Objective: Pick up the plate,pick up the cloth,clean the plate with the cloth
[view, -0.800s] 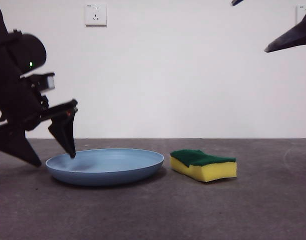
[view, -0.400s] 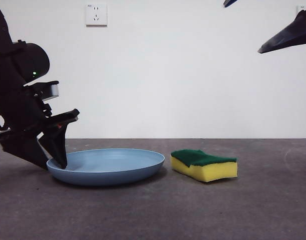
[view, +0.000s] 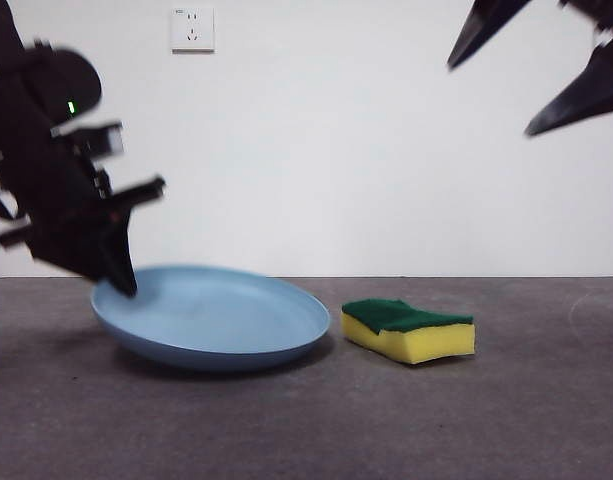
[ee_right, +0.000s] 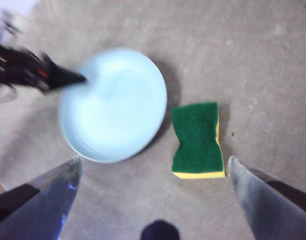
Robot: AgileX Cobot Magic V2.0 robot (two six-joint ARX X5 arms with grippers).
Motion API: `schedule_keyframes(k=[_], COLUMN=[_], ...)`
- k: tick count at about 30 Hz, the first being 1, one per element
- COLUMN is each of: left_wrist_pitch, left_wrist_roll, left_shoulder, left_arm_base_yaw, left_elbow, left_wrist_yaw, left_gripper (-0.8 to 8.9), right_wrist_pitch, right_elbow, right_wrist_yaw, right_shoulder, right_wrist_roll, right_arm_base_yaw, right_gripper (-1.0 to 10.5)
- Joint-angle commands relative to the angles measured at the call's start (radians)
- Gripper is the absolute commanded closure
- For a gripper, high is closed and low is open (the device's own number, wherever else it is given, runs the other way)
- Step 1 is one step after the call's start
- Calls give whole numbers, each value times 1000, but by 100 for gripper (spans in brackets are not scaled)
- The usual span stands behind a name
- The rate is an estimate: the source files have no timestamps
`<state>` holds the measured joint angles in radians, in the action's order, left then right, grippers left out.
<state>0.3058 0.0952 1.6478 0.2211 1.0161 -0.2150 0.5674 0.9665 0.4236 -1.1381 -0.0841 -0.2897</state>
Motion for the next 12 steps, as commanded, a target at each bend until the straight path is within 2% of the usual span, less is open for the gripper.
schedule_keyframes(k=[1,8,12], left_wrist_pitch=[17,154,208], left_wrist_roll=[-22,-79,-85], left_shoulder=[-82,-277,-379], left_arm_base_yaw=[2,2,2], left_elbow=[13,63,71], left_wrist_yaw=[26,131,154], left_gripper=[822,822,822], right_wrist_pitch=[19,59,58], right_elbow=[32,147,214], right_wrist_yaw=[-42,-212,-302], right_shoulder=[-73,-285,-404], right_wrist_roll=[67,196,245], right_arm_base_yaw=[-34,-132,-179], right_gripper=[484,485,543])
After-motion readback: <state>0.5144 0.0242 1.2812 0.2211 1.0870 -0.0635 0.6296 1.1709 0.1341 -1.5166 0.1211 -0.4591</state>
